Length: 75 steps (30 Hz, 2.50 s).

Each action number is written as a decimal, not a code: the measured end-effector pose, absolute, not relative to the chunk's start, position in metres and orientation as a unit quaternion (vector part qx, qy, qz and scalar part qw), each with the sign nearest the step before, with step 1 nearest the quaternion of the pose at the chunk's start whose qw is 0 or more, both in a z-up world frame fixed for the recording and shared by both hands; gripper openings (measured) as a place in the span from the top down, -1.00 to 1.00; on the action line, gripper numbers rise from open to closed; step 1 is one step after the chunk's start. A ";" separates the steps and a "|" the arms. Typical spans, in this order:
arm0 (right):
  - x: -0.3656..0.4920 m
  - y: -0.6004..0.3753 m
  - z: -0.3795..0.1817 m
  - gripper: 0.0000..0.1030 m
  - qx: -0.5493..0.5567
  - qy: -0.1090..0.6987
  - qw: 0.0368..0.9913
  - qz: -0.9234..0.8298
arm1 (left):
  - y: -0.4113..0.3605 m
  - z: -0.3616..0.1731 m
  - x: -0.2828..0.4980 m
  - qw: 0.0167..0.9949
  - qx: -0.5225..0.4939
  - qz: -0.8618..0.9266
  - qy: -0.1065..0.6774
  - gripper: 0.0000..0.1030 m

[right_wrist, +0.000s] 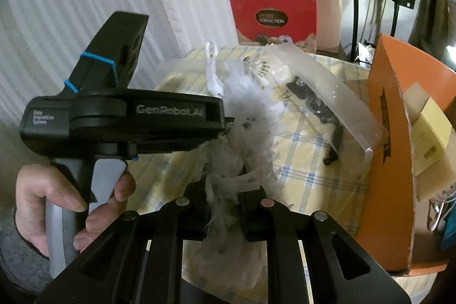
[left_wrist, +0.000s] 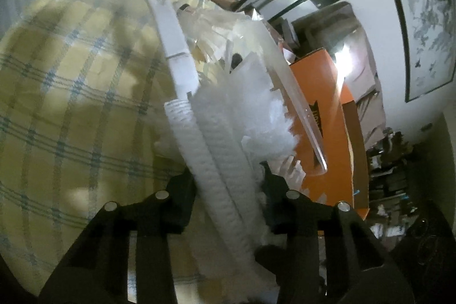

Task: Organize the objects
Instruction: 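Grasp the white duster in the clear bag with the left tool and pull it out, then carry the white duster with the left tool over the orange box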

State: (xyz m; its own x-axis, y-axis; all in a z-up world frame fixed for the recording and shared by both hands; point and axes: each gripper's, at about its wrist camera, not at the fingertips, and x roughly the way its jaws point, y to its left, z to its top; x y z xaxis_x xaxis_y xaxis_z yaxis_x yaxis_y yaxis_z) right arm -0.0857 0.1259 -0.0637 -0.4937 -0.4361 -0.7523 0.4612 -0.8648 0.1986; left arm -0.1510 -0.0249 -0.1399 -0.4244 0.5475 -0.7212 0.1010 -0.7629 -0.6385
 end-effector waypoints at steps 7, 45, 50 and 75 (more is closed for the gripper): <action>-0.079 0.123 -0.052 0.71 0.416 0.012 0.271 -0.868 | -0.027 -0.113 -0.140 0.133 -0.488 0.807 -0.304 0.34; -0.042 0.308 0.012 0.63 0.361 -0.122 0.085 -0.920 | 0.240 -0.017 -0.181 0.325 -0.528 0.780 -0.081 0.36; -0.043 0.336 0.003 0.63 0.364 -0.162 0.066 -0.915 | 0.269 -0.024 -0.186 0.337 -0.547 0.764 -0.061 0.36; -0.071 0.373 -0.030 0.55 0.396 -0.207 0.034 -0.894 | 0.329 -0.036 -0.196 0.359 -0.564 0.742 0.047 0.08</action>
